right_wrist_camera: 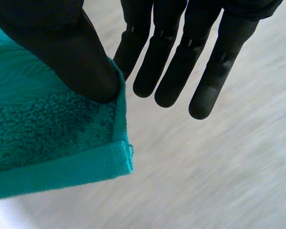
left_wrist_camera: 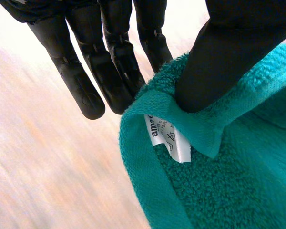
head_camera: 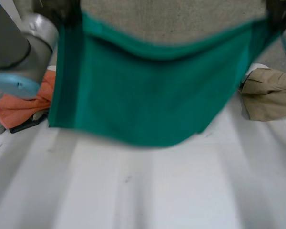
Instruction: Fold the laundry.
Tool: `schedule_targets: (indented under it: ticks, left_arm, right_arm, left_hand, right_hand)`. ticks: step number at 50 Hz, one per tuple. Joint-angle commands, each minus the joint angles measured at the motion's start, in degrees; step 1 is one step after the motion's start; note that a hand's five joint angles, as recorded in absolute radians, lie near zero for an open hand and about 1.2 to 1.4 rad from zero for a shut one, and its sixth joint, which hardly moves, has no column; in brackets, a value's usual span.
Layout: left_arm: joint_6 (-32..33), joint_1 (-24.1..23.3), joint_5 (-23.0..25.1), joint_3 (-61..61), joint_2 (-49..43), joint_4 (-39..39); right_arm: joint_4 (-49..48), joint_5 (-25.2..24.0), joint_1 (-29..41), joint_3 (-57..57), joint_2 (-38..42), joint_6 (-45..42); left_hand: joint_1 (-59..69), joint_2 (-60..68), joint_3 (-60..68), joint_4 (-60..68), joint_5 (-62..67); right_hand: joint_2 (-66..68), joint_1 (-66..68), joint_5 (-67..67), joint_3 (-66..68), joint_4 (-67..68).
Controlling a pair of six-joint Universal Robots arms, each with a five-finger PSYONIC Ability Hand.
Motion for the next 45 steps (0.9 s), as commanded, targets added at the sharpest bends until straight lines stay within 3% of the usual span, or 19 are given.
schedule_targets:
  ticks: [1,11,20,24,30,35,43,45]
  left_arm:
    - [-3.3,1.7,-0.5,2.5,1.5,9.8]
    - [-8.3,3.1,-2.6,-7.7,1.3,5.8]
    - [-10.4,2.3,2.0,-23.7,0.2,4.8]
    - [-10.1,2.2,4.8,-29.7,0.2,2.6]
    - [-8.9,2.2,6.0,-37.3,3.6,-8.0]
    - [-4.4,2.3,6.8,-43.7,9.4,-19.2]
    - [12.9,3.1,6.7,-57.0,23.1,-38.3]
    - [15.7,3.4,6.8,-58.1,24.7,-40.5]
  right_arm:
    - [-18.0,-1.2,-0.8,2.7,-2.1,4.7]
    - [-13.5,-3.0,-2.0,4.3,0.9,4.8]
    - [-5.8,-6.6,-2.1,12.9,3.5,4.1]
    - [-1.0,-8.4,-2.4,17.9,4.1,1.2]
    - [13.0,-9.9,-4.4,26.8,1.9,-8.6]
    - [24.4,-10.0,-7.8,34.4,-4.0,-17.7]
    - [45.7,-8.7,-16.3,47.9,-18.5,-39.0]
    - [46.7,-9.5,-17.6,49.1,-20.3,-43.3]
  left_hand:
    - [13.5,11.4,11.8,11.3,14.4]
    - [13.5,11.4,11.8,11.3,14.4]
    - [13.5,11.4,11.8,11.3,14.4]
    - [13.5,11.4,11.8,11.3,14.4]
    - [13.5,11.4,11.8,11.3,14.4]
    - [13.5,11.4,11.8,11.3,14.4]
    - [13.5,11.4,11.8,11.3,14.4]
    - [13.5,11.4,11.8,11.3,14.4]
  right_hand:
    - [12.7,15.0,12.5,11.7,11.3]
    - [12.7,15.0,12.5,11.7,11.3]
    - [12.7,15.0,12.5,11.7,11.3]
    - [12.7,15.0,12.5,11.7,11.3]
    - [12.7,15.0,12.5,11.7,11.3]
    - [12.7,15.0,12.5,11.7,11.3]
    - [12.7,15.0,12.5,11.7,11.3]
    - [12.7,15.0,12.5,11.7,11.3]
